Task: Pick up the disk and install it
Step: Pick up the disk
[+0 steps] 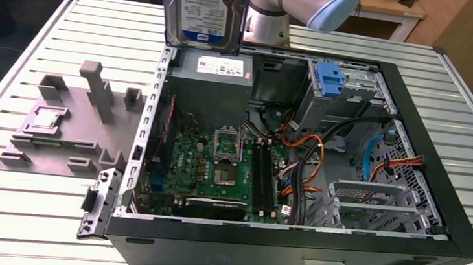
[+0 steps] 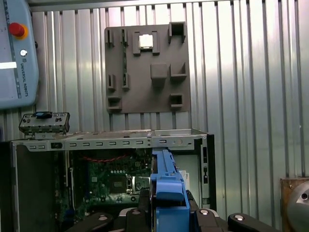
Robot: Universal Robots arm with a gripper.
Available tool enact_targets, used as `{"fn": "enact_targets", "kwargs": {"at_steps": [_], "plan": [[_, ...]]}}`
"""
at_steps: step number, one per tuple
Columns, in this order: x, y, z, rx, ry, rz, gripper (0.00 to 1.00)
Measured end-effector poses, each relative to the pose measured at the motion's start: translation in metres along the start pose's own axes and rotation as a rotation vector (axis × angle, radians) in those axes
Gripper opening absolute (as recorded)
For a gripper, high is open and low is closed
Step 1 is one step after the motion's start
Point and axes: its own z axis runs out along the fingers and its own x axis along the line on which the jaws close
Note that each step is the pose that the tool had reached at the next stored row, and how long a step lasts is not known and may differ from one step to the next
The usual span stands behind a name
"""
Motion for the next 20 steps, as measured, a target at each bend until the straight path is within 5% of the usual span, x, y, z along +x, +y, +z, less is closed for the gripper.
{"fn": "enact_targets", "kwargs": {"at_steps": [20], "plan": [[-0.0011,-0.0181,0.0002,0.0,0.0,0.0,0.37]]}}
